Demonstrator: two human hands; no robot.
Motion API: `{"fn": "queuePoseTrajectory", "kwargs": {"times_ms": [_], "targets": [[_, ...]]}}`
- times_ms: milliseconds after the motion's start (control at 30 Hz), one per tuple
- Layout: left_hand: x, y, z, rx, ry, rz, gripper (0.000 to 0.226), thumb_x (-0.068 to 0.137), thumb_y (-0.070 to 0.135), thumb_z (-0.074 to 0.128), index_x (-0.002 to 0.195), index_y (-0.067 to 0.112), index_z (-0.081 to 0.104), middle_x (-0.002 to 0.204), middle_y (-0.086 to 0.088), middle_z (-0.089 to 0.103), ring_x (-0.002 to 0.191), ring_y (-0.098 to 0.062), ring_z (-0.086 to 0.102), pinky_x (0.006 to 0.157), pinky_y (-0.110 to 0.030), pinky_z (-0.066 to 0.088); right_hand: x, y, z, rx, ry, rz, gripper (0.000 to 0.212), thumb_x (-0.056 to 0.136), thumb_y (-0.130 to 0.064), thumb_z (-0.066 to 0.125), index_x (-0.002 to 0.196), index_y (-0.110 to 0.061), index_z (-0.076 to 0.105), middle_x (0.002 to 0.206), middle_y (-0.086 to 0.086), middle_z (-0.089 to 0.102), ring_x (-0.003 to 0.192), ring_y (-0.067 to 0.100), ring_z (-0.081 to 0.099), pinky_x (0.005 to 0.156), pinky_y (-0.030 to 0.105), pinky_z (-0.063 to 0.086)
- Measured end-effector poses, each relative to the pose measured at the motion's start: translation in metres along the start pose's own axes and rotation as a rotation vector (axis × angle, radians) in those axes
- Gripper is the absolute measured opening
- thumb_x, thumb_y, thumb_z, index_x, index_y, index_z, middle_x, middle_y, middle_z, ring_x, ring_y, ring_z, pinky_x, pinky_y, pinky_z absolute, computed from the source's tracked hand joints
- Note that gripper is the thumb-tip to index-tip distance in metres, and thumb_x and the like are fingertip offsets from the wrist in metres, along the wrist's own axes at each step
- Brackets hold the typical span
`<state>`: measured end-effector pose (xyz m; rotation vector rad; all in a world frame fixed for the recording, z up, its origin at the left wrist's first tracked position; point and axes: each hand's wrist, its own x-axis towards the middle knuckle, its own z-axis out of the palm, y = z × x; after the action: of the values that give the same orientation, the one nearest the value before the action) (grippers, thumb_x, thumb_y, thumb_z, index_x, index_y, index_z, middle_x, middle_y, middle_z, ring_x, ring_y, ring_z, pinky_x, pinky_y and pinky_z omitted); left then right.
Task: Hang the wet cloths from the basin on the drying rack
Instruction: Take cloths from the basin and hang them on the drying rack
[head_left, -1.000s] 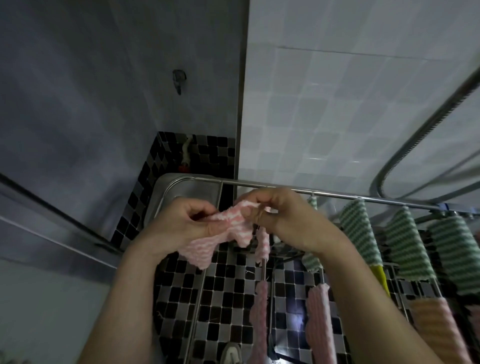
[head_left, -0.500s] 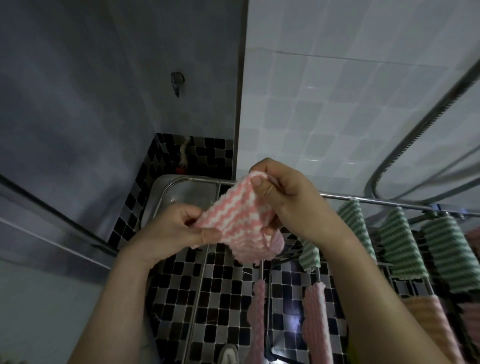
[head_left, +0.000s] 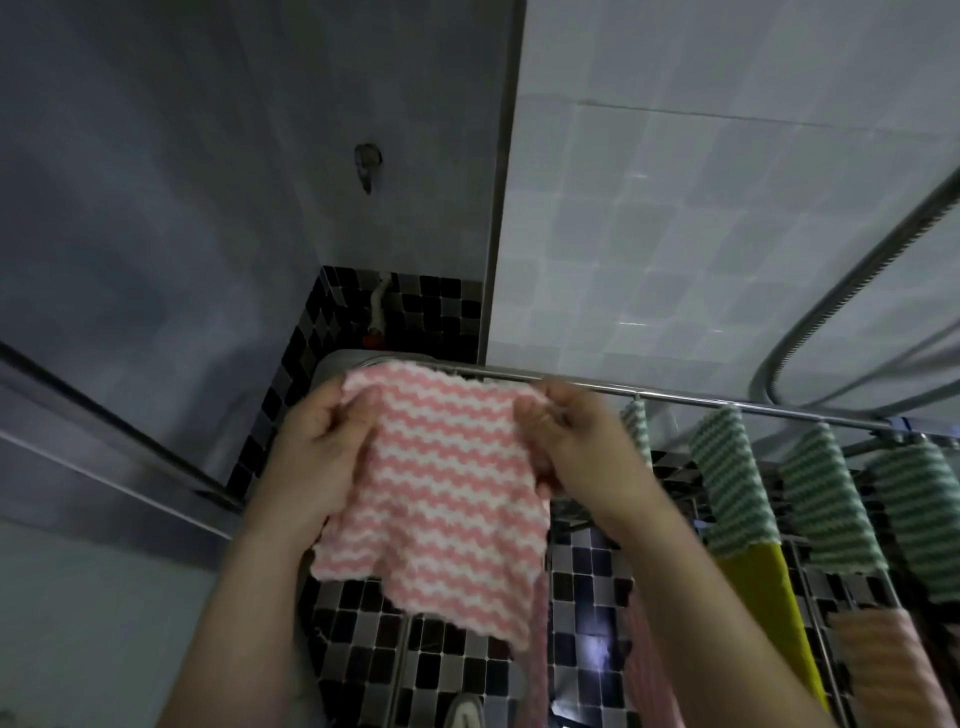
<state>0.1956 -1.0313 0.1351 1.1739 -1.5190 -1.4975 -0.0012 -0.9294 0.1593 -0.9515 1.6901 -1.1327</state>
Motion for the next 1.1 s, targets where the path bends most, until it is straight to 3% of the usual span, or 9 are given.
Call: {"fn": "queuePoseTrajectory", "kwargs": {"times_ms": [100, 200, 300, 467, 567, 733, 833, 1000, 1100], "targets": [[0.029, -0.051, 0.007, 0.201, -0.01, -0.148, 0.021, 0.097, 0.042, 0.05, 0.111, 0.035, 0.065, 0.108, 0.006, 0.07, 0.098, -0.013, 0.066, 0.082, -0.032, 0.052, 0.046, 0.048, 0.024, -0.431, 0.112, 0.109, 0.022, 0.098, -0.023, 0.049, 0.079, -0.019, 0.06, 0.137, 0.027, 0.051, 0.061, 0.01, 0.054, 0.06, 0.041, 0.054], [0.05, -0.085, 0.017, 0.301, 0.091, -0.184, 0.025, 0.098, 0.035, 0.05, 0.112, 0.021, 0.065, 0.1, 0.005, 0.067, 0.099, -0.018, 0.065, 0.08, -0.032, 0.051, 0.07, 0.06, 0.039, -0.57, 0.15, 0.15, 0.023, 0.099, -0.017, 0.044, 0.087, -0.013, 0.063, 0.157, 0.018, 0.026, 0.098, 0.024, 0.065, 0.061, 0.033, 0.046], [0.065, -0.09, 0.02, 0.359, 0.138, -0.152, 0.03, 0.097, 0.04, 0.05, 0.109, 0.016, 0.065, 0.097, 0.003, 0.067, 0.098, -0.02, 0.064, 0.082, -0.033, 0.051, 0.085, 0.065, 0.041, -0.582, 0.207, 0.199, 0.022, 0.099, -0.014, 0.042, 0.098, -0.009, 0.064, 0.151, 0.016, 0.04, 0.131, 0.034, 0.049, 0.061, 0.029, 0.044], [0.083, -0.092, 0.033, 0.521, 0.216, -0.099, 0.037, 0.099, 0.041, 0.046, 0.111, 0.011, 0.064, 0.103, -0.004, 0.066, 0.1, -0.025, 0.061, 0.076, -0.029, 0.039, 0.109, 0.076, 0.043, -0.548, 0.356, 0.182, 0.02, 0.095, -0.016, 0.044, 0.091, -0.013, 0.063, 0.102, 0.02, 0.07, 0.113, 0.039, 0.06, 0.065, 0.036, 0.052], [0.087, -0.095, 0.037, 0.524, 0.239, -0.098, 0.039, 0.1, 0.04, 0.044, 0.115, 0.01, 0.064, 0.106, -0.007, 0.067, 0.098, -0.024, 0.062, 0.075, -0.028, 0.039, 0.11, 0.072, 0.049, -0.573, 0.404, 0.171, 0.021, 0.094, -0.014, 0.046, 0.11, -0.015, 0.06, 0.118, 0.014, 0.061, 0.087, 0.027, 0.064, 0.075, 0.038, 0.056], [0.084, -0.096, 0.041, 0.421, 0.194, -0.112, 0.04, 0.1, 0.04, 0.044, 0.12, 0.011, 0.062, 0.106, 0.002, 0.065, 0.099, -0.016, 0.061, 0.079, -0.025, 0.043, 0.09, 0.071, 0.062, -0.644, 0.37, 0.055, 0.031, 0.095, -0.024, 0.055, 0.124, -0.015, 0.056, 0.121, 0.013, 0.059, 0.104, 0.025, 0.061, 0.094, 0.029, 0.047], [0.081, -0.103, 0.039, 0.426, 0.223, -0.102, 0.041, 0.1, 0.04, 0.042, 0.124, 0.013, 0.062, 0.11, -0.005, 0.068, 0.101, -0.018, 0.062, 0.08, -0.028, 0.045, 0.08, 0.068, 0.076, -0.389, 0.163, 0.202, 0.022, 0.096, -0.023, 0.055, 0.097, -0.007, 0.07, 0.086, 0.009, 0.072, 0.064, 0.016, 0.061, 0.069, 0.032, 0.054], [0.095, -0.101, 0.039, 0.423, 0.318, -0.104, 0.036, 0.101, 0.035, 0.044, 0.118, 0.01, 0.064, 0.11, -0.009, 0.068, 0.102, -0.026, 0.061, 0.079, -0.027, 0.04, 0.069, 0.069, 0.096, -0.31, 0.266, 0.135, 0.017, 0.096, -0.017, 0.055, 0.101, -0.014, 0.071, 0.094, -0.003, 0.071, 0.075, 0.007, 0.06, 0.059, 0.008, 0.045], [0.099, -0.104, 0.041, 0.474, 0.337, -0.116, 0.033, 0.101, 0.034, 0.043, 0.103, 0.011, 0.066, 0.094, -0.009, 0.066, 0.09, -0.027, 0.061, 0.07, -0.028, 0.036, 0.067, 0.071, 0.098, -0.357, 0.253, 0.067, 0.02, 0.096, -0.012, 0.054, 0.11, -0.013, 0.068, 0.1, -0.003, 0.067, 0.085, 0.007, 0.057, 0.071, 0.012, 0.046]]}}
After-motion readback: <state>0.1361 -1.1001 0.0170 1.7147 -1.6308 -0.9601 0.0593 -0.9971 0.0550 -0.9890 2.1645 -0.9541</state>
